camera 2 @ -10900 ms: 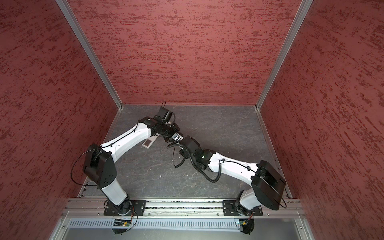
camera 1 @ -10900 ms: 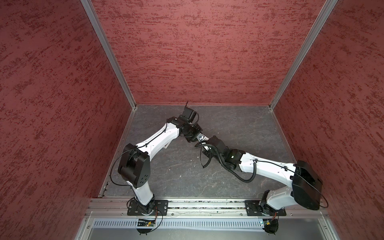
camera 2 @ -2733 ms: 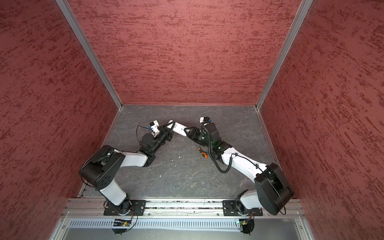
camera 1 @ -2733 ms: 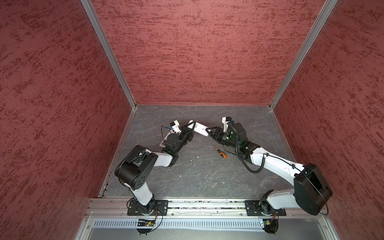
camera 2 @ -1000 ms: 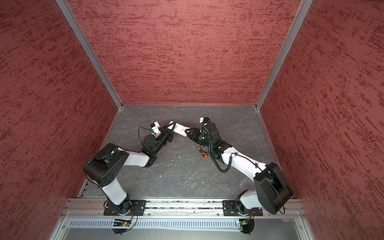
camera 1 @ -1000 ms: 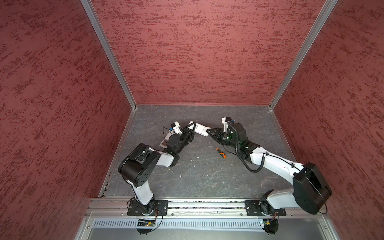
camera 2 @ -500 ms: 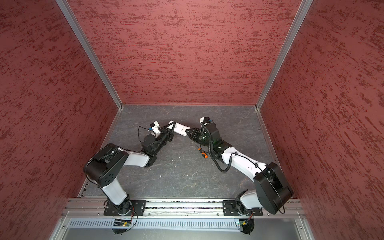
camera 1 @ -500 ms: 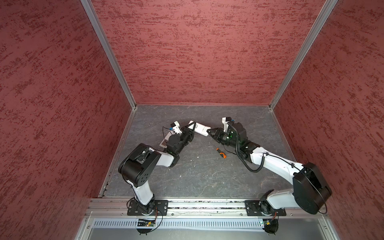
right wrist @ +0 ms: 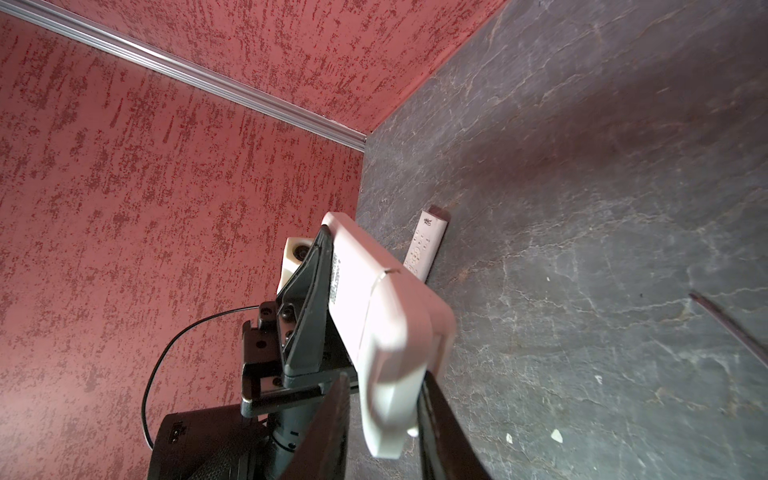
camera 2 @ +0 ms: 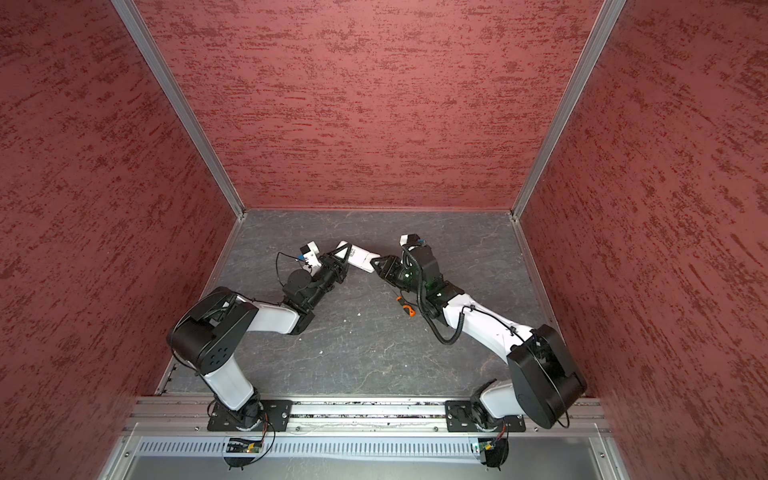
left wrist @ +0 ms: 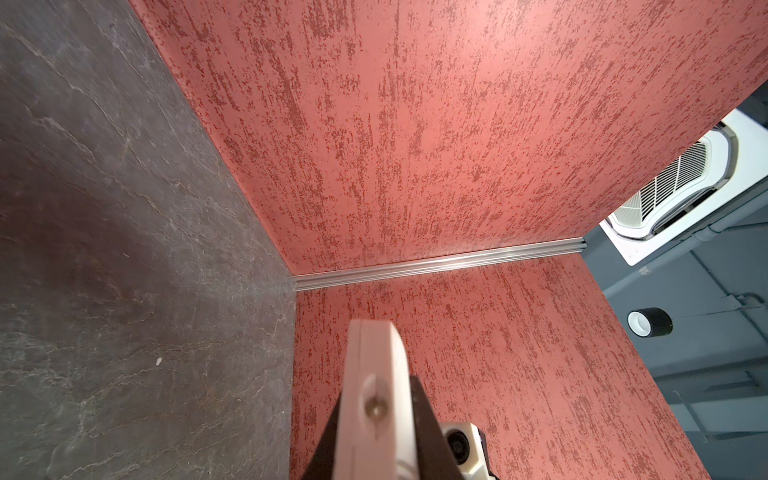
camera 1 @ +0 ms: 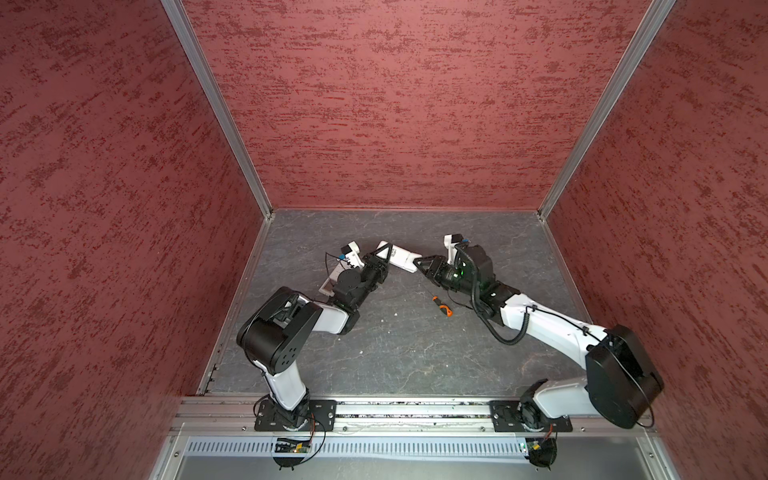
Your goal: Unload the batteries from the remote control
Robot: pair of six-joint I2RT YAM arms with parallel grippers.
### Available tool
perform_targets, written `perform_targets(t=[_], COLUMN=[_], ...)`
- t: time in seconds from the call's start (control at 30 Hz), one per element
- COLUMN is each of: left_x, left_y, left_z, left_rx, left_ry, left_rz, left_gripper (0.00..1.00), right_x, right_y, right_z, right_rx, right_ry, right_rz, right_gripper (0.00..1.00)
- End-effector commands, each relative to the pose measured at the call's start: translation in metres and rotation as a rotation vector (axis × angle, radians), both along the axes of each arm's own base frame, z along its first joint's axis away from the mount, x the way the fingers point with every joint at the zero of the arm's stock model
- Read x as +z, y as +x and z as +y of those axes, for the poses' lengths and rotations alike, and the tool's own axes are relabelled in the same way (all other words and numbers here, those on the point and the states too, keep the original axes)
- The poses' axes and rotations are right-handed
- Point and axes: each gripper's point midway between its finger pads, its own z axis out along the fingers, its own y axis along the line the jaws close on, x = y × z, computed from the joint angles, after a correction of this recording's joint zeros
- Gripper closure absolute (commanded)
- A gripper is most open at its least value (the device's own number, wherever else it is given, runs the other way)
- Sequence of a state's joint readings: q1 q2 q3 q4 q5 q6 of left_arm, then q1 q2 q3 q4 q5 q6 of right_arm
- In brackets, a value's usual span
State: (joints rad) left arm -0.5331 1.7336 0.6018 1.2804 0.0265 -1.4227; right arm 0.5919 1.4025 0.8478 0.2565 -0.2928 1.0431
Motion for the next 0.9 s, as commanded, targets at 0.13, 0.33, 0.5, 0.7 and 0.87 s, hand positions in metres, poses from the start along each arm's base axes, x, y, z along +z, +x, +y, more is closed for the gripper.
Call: perform_targets(t=[0.13, 0.33, 0.5, 0.7, 0.87], left_x=[0.010, 0.013, 0.009, 0.010, 0.012], left_y=[-0.014, -0.017, -0.018, -0.017, -0.018], left_z=[-0.023, -0.031, -0.030, -0.029, -0.029], left_rx=[-0.092, -0.111, -0.110, -0.102, -0.102], left_ry=[0.014, 0.017, 0.033, 0.050, 0.048], left_rz=[-0.054, -0.067, -0.068, -0.079, -0.086], left_gripper=[1.00, 1.00, 1.00, 1.00, 1.00], right_x=[0.022, 0.019, 0.022, 0.022, 0.021], right_y=[0.000, 0.000, 0.000, -0.002, -0.001], right_z=[0.004, 0.005, 0.005, 0.004, 0.004], right_rx=[0.014, 0.018, 0.021, 0.017, 0.011], right_ry=[0.058, 0.062, 0.071, 0.078, 0.079], right_rz=[-0.037, -0.030, -0.035, -0.025, -0.024], right_gripper=[0.73, 0.74, 0.74, 0.76, 0.79])
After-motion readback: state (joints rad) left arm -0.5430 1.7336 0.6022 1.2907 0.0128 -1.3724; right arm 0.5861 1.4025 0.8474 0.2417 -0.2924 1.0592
